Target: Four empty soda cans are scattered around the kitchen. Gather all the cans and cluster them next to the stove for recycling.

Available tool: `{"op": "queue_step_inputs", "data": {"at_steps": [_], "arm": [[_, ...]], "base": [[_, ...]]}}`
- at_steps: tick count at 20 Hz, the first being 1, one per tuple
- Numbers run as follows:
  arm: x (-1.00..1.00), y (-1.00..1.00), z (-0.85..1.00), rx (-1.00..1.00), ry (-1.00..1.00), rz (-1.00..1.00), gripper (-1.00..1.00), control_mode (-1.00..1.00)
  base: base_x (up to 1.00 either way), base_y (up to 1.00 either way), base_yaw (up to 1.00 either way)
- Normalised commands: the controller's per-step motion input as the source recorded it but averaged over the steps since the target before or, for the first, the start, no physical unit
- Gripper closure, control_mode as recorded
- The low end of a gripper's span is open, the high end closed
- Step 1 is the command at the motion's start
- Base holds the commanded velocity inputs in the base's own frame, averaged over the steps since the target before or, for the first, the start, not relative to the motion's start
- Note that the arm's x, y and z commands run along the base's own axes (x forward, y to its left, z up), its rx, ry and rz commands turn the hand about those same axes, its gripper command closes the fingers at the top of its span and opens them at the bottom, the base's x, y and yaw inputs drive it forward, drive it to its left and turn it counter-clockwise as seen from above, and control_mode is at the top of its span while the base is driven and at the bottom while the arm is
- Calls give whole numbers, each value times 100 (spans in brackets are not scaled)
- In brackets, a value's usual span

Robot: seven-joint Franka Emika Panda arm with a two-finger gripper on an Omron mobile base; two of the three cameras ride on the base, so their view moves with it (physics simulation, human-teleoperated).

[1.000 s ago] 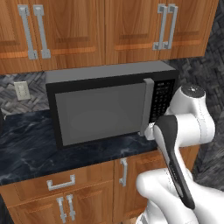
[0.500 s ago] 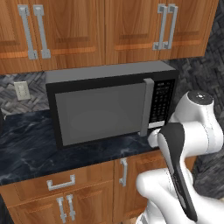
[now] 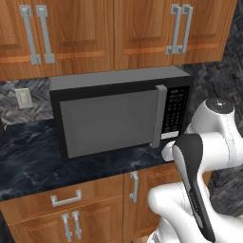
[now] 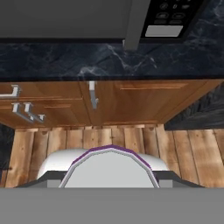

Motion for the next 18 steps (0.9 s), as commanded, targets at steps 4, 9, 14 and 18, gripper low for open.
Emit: {"op": "queue_step_inputs", "data": {"at_steps": [4, 9, 14, 18], "arm": [[0, 0, 0, 0, 0, 0, 100, 100], [0, 0, 0, 0, 0, 0, 100, 100], [0, 0, 0, 0, 0, 0, 100, 100], [0, 0, 0, 0, 0, 0, 100, 100]], "base": [[-35, 0, -1], [-53, 0, -9], [-57, 0, -13], [-52, 0, -25]]}}
